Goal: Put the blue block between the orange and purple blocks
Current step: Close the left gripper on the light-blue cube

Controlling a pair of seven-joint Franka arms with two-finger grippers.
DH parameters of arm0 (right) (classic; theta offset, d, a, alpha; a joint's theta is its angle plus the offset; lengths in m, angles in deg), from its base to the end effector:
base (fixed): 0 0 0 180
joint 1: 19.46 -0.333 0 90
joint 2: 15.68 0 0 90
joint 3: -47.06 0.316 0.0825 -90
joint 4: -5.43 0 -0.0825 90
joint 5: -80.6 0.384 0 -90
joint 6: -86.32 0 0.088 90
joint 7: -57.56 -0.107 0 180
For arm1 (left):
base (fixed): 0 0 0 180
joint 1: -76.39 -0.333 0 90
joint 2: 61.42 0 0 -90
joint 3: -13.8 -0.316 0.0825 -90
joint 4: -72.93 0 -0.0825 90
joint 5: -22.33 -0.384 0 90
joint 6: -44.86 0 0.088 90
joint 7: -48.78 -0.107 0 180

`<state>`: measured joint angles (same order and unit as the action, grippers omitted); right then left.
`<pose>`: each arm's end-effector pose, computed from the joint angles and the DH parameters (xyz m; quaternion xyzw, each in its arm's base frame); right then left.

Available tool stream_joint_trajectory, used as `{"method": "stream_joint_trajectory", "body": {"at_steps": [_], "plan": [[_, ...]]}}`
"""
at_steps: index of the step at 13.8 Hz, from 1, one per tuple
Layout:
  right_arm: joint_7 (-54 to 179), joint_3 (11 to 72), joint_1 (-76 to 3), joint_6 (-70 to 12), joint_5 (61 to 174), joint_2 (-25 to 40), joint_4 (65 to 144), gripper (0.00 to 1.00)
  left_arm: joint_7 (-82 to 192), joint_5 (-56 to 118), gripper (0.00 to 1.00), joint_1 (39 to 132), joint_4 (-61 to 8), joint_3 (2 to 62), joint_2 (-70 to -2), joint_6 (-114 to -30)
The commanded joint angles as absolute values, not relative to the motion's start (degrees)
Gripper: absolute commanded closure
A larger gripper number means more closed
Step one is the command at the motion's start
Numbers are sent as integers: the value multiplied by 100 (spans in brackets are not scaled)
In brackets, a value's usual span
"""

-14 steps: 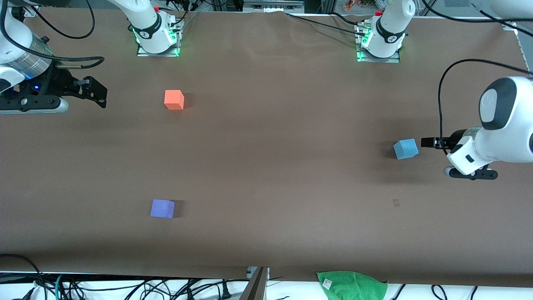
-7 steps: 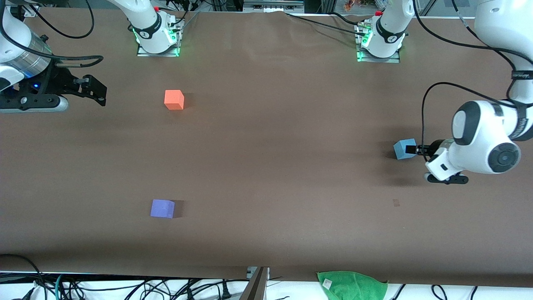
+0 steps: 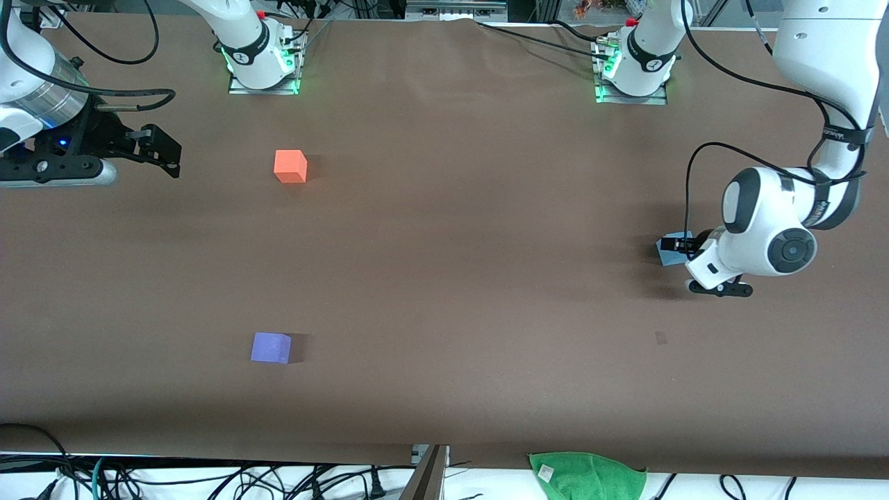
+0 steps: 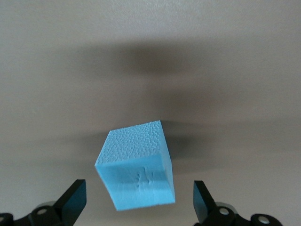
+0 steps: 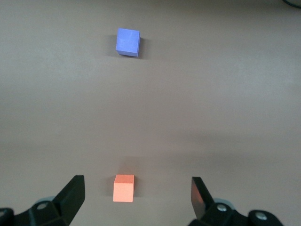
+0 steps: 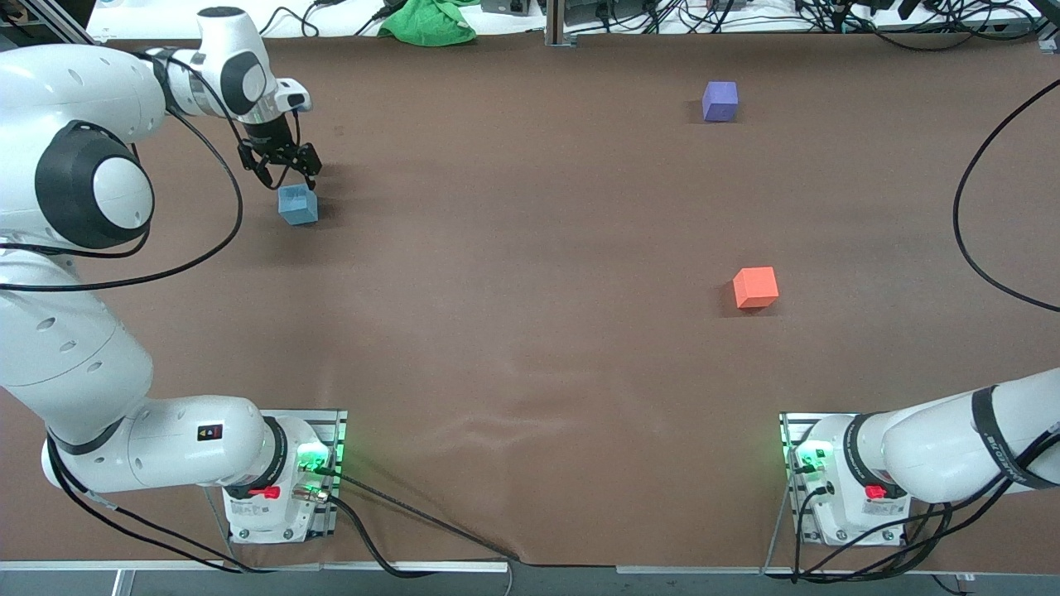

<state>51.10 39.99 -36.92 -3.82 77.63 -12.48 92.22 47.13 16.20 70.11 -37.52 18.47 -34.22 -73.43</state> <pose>0.5634 0.0998 0.6201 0.9990 0.0344 0.0058 0.0288 0.5850 0.0231 0.2189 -0.9852 0.0319 0.1673 0.0183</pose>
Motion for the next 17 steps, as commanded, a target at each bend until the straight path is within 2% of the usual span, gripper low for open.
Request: {"method": "stream_joint_trajectory", "body": {"at_steps": [1, 4, 7, 8, 9, 10, 11, 13, 15, 17], "plan": [[5149, 3994, -3686, -429, 7840, -1261, 9156, 0, 4597, 1424, 0, 6857, -4324, 1881, -3611, -7957], [5149, 3977, -3686, -429, 7840, -1270, 9156, 0, 4597, 1424, 0, 6848, -4510, 1881, -3515, -8310], [5149, 3977, -3686, -429, 7840, -1270, 9156, 0, 4605, 1424, 1, 6821, -4510, 1881, -3444, -8319], [5149, 3977, -3686, -429, 7840, -1270, 9156, 0, 4605, 1424, 15, 6821, -4502, 1881, -3444, -8319], [5158, 3977, -3686, -429, 7840, -1270, 9156, 0, 4605, 1424, 40, 6821, -4502, 1881, -3436, -8319], [5149, 3977, -3686, -429, 7840, -1270, 9156, 0, 4605, 1424, 70, 6821, -4502, 1881, -3435, -8311], [5140, 3985, -3686, -429, 7840, -1261, 9156, 1, 4597, 1424, 86, 6821, -4493, 1881, -3444, -8276], [5105, 3994, -3686, -429, 7832, -1270, 9156, 1, 4597, 1424, 93, 6830, -4458, 1916, -3514, -8179], [5096, 3985, -3686, -429, 7832, -1252, 9156, 1, 4605, 1424, 93, 6856, -4396, 1951, -3715, -7882], [5096, 3985, -3686, -429, 7823, -1243, 9156, 0, 4667, 1424, 93, 6979, -4090, 2074, -3944, -7190]]}}
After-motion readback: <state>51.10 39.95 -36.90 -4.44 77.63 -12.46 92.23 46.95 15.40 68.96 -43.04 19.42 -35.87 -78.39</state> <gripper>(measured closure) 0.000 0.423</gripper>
